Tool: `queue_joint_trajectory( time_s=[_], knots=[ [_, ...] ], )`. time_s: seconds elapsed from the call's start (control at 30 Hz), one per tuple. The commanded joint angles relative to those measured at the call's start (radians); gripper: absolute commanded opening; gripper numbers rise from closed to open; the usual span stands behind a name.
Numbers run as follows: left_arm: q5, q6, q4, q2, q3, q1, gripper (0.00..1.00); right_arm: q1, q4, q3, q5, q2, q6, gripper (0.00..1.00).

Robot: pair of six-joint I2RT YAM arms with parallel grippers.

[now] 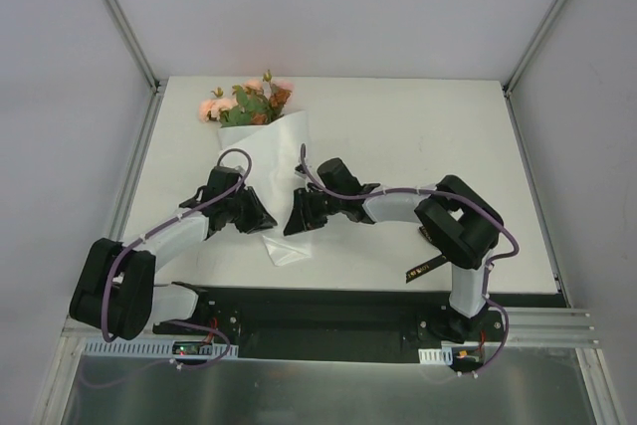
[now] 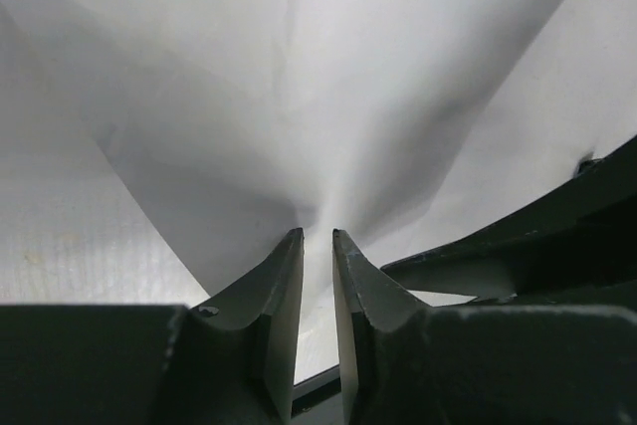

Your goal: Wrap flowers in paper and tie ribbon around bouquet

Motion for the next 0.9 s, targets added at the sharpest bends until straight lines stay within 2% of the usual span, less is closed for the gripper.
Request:
queue_joint_trajectory(
  time_s=[0.0,0.07,0.13,0.17,0.33,0.5,0.63,0.73,0.87],
  knots=[
    [-0.017,0.038,0.030,0.000,-0.043,-0.005,0.17,0.004,0.047,-0.029,-0.005,0.003,-0.004,0.29],
    [-0.008,0.044,0.030,-0.012,-0.065,-0.005,0.18,0.009,0.087,-0.049,-0.016,0.017,0.022,0.28],
    [0.001,0.052,0.030,-0.047,-0.076,-0.006,0.24,0.012,0.105,-0.052,-0.022,0.031,0.036,0.27],
    [0.013,0.056,0.030,-0.066,-0.073,-0.006,0.30,0.012,0.110,-0.050,-0.025,0.036,0.036,0.27],
    [0.113,0.057,0.036,-0.169,-0.037,-0.008,0.38,-0.006,0.113,-0.047,-0.039,0.020,0.050,0.27],
    [0.201,0.011,0.154,-0.080,-0.075,-0.011,0.20,-0.065,0.124,-0.064,-0.045,-0.033,0.073,0.27],
    [0.123,0.021,0.175,-0.020,-0.143,-0.012,0.07,-0.100,0.134,-0.041,-0.035,0.002,0.106,0.25],
    [0.087,0.030,0.175,-0.009,-0.190,-0.012,0.02,-0.120,0.156,-0.009,-0.028,0.057,0.145,0.20],
    [0.066,0.040,0.180,-0.015,-0.230,-0.012,0.01,-0.166,0.167,0.028,-0.010,0.121,0.208,0.11]
  ],
)
